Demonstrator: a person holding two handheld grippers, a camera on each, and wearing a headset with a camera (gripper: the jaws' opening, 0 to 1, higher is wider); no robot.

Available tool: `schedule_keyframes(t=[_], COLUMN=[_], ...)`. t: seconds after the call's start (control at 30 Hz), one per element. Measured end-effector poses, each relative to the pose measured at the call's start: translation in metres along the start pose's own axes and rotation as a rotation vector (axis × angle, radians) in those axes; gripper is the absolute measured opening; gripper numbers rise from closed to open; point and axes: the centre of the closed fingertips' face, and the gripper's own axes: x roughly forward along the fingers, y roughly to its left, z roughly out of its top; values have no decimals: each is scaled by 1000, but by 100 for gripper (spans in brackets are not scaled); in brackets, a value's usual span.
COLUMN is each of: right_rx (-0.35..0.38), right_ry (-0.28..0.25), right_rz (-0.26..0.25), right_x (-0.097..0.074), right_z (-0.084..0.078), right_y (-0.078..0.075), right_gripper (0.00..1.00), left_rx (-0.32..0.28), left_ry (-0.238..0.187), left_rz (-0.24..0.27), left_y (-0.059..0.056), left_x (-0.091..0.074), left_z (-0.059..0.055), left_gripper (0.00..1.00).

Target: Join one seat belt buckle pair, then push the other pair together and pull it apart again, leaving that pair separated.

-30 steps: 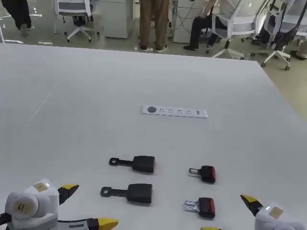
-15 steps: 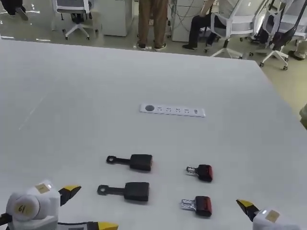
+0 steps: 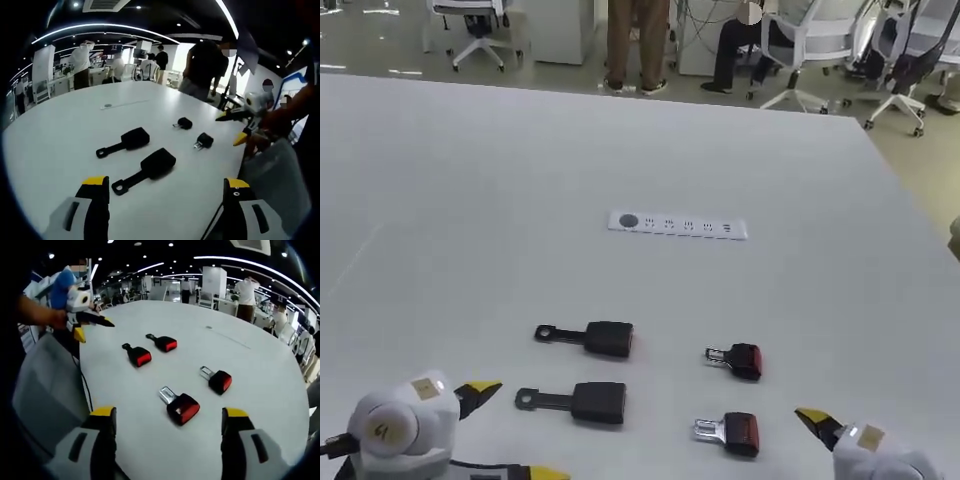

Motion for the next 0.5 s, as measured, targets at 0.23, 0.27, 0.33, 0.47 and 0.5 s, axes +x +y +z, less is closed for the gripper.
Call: schedule_keyframes(t=[0.23, 0.27, 0.33, 0.47, 0.5], right_rx=[-7, -5, -15, -16, -15], right_ry=[15, 15, 25, 33, 35], right_rz=[46, 52, 60, 78, 83], right_x=[12, 14, 18, 24, 25], right_z=[5, 5, 6, 7, 7], right_y=[-6, -7, -10, -14, -15], right_gripper=[86, 86, 86, 86, 85], left_rx=[60, 70, 84, 109, 115], left_ry=[41, 47, 59, 76, 78], left_rz=[-33, -42, -50, -72, -74], left_y=[3, 3, 6, 7, 7], left_x=[14, 16, 20, 28, 30], left_z=[0, 1, 1, 4, 5], left_gripper=[95, 94, 93, 91, 90])
